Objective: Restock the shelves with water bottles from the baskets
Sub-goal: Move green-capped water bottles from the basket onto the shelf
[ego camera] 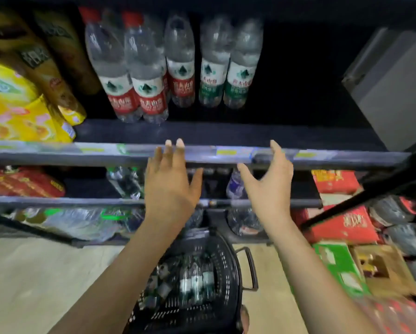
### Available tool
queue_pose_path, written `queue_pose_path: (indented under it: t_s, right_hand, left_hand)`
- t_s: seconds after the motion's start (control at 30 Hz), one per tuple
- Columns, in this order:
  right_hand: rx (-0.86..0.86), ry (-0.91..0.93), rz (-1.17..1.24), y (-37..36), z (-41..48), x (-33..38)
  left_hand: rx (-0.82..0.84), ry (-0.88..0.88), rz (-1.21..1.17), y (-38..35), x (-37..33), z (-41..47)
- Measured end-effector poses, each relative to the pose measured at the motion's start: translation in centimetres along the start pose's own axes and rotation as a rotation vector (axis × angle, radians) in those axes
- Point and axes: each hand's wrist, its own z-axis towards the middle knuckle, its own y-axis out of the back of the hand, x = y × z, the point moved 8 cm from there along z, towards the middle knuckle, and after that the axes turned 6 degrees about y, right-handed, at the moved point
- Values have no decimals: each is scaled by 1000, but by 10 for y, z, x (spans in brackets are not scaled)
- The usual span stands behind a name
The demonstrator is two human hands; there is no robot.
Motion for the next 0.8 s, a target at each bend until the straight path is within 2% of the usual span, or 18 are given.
queue_pose_path:
  t_s: [0.1, 0.23, 0.4, 0.67, 0.73, 0.8]
  right_hand:
    - [67, 14, -123, -12, -69, -29]
    - [306, -18, -321, -44, -147, -77]
    - [547, -108, -433, -82, -215, -130]
    - [910, -209, -551, -147, -303, -210]
    - [931, -200, -531, -159, -320, -231]
    - [966, -270, -530, -171, -332, -250]
  left_hand:
    - [-43, -19, 90, -7, 37, -67]
    - [155, 8, 223, -53, 93, -143]
    - [416, 127, 282, -121, 155, -217]
    - [661, 348, 365, -219, 223, -290]
    - [714, 393, 399, -240, 237, -303]
    - [751, 422, 410, -259, 250, -313]
